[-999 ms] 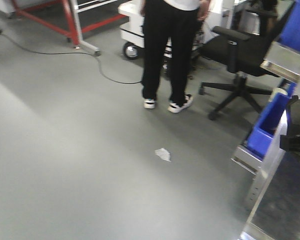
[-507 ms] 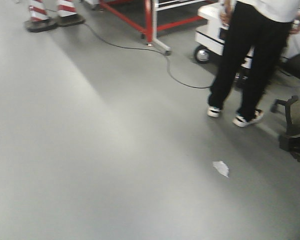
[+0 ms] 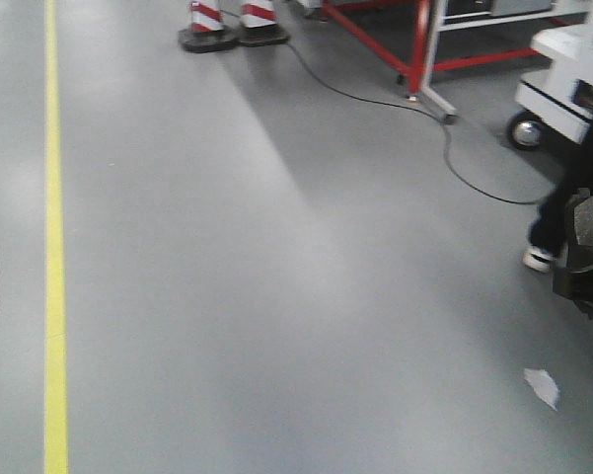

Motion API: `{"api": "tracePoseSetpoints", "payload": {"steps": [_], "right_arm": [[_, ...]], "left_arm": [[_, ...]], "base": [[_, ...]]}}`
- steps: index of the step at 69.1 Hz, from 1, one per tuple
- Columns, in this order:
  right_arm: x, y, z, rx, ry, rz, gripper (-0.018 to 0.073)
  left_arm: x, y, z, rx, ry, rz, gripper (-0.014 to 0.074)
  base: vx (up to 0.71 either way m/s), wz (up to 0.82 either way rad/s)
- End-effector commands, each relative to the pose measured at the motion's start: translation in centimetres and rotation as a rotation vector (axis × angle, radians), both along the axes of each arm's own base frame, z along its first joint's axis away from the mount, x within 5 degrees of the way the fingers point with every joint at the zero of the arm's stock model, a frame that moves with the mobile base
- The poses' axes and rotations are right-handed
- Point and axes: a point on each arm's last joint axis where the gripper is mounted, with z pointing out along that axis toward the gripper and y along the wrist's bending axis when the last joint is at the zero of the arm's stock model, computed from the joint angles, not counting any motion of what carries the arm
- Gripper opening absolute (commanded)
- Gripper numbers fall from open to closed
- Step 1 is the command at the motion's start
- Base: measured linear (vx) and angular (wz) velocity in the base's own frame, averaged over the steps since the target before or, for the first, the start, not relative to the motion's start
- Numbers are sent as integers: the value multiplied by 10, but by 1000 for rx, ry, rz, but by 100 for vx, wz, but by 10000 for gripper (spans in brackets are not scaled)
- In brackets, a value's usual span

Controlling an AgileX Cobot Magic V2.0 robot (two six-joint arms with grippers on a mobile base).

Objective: Move and align brake pads A on conveyor
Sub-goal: 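Drive the base along the yellow floor line past the traffic cones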

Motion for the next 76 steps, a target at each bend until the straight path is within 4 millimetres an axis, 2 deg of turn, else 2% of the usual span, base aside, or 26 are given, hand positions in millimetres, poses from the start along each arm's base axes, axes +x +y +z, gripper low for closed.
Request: {"api": "tracePoseSetpoints", "payload": {"steps": [1, 41, 76], "right_arm": [[3, -1, 20, -5, -133, -4, 87], [3, -1, 20, -5, -133, -4, 87], [3, -1, 20, -5, -133, -4, 87]], "left_arm": [[1, -2, 16, -54, -100, -12, 177], [1, -2, 16, -54, -100, -12, 177], [1, -2, 16, -54, -100, -12, 177]], "base": [[14, 51], [18, 58], [28, 16]]}}
